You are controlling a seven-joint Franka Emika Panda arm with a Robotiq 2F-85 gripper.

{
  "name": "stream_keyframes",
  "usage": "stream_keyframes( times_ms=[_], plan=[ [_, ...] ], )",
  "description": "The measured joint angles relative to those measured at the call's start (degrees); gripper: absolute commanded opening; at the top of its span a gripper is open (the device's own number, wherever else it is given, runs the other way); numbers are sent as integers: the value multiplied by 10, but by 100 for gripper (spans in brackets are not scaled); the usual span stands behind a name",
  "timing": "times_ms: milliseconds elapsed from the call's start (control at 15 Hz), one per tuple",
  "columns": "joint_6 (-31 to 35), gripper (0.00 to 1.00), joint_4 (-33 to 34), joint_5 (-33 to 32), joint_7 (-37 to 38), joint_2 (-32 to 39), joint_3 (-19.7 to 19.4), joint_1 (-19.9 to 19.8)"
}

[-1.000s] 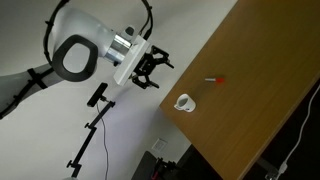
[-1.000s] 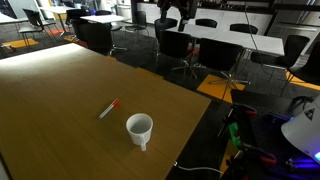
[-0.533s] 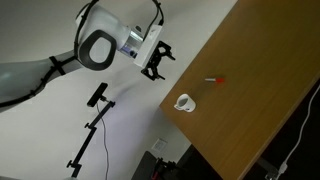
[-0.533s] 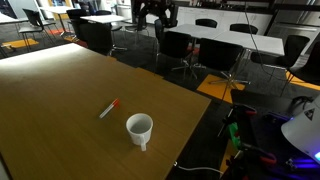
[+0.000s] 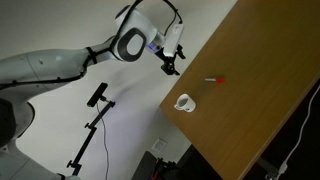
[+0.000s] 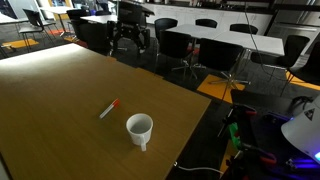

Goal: Put the red pen in the white mug

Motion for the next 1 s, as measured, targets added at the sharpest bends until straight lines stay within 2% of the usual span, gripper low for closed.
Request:
stream_keyframes(
  times_ms=[333, 600, 1000],
  plan=[
    [16, 100, 47, -30, 20, 90, 13, -8],
    [47, 100, 71, -74, 79, 147, 21, -5],
    [52, 100, 128, -145, 170, 210, 22, 12]
  ],
)
